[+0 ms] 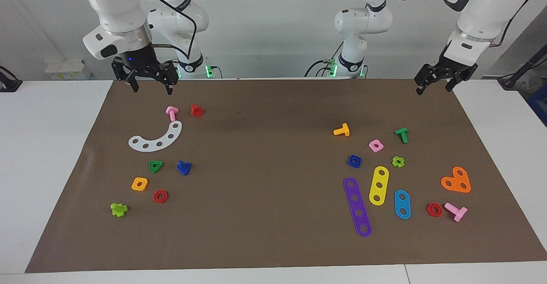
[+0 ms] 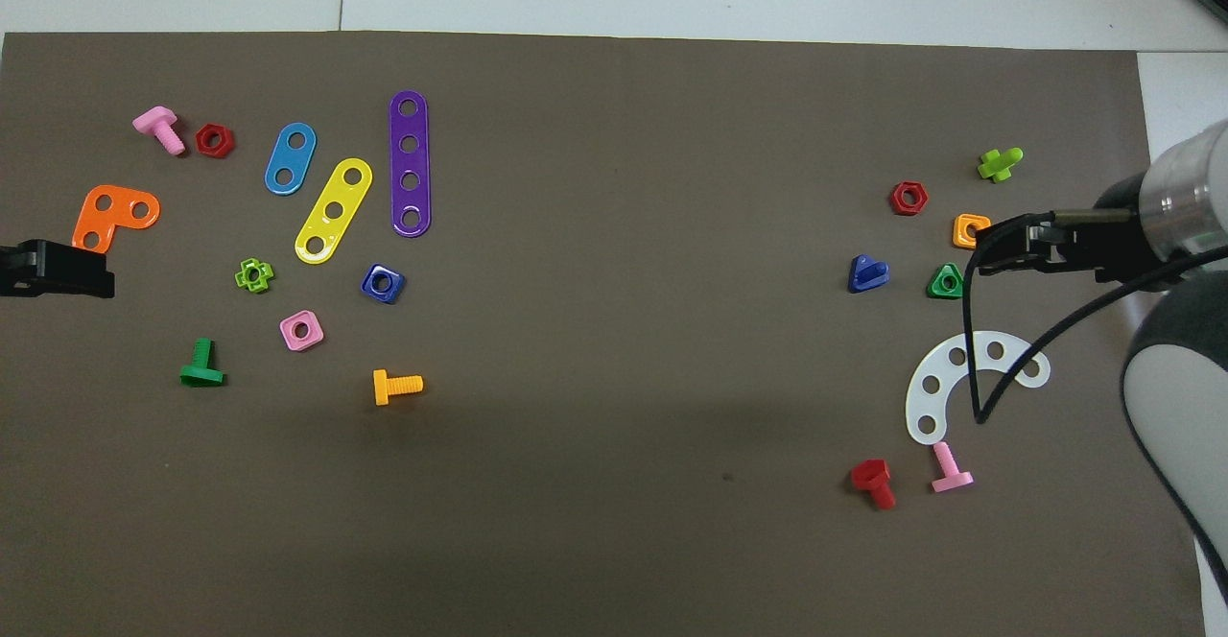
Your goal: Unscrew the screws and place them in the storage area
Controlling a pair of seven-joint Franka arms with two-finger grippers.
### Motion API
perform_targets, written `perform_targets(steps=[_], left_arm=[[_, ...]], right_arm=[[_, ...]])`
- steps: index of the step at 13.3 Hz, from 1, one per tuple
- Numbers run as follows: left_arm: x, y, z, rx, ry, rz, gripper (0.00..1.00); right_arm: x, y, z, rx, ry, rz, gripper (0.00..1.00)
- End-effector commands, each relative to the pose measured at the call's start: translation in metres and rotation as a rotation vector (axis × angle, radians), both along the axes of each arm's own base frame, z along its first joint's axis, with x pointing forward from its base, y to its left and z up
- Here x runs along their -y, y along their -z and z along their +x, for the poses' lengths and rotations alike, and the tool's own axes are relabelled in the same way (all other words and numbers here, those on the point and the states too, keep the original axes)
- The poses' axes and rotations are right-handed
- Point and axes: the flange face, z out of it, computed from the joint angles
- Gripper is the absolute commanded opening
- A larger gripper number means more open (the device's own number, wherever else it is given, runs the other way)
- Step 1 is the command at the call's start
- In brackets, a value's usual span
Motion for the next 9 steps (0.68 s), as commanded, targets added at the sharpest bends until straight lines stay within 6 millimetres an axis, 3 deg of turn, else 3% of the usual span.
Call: perform_targets(steps=[1,4,9], left_arm=[[-0.003,-0.019,0.005,0.065,0.012,0.020,1.00],[0.001,-0.047,0.027,0.121,0.018,0.016,1.00],[0.004,-0.056,0.044,0.131,0.016,-0.032,1.00]], right_arm=[[0.003,0.002,-0.008,-0.015,-0.014,0.038,1.00],[0.003,0.003,-0.008,-0.019,-0.011,0.044,1.00],[0.005,0.005,-0.010,-0.017,-0.010,0.045,1.00]])
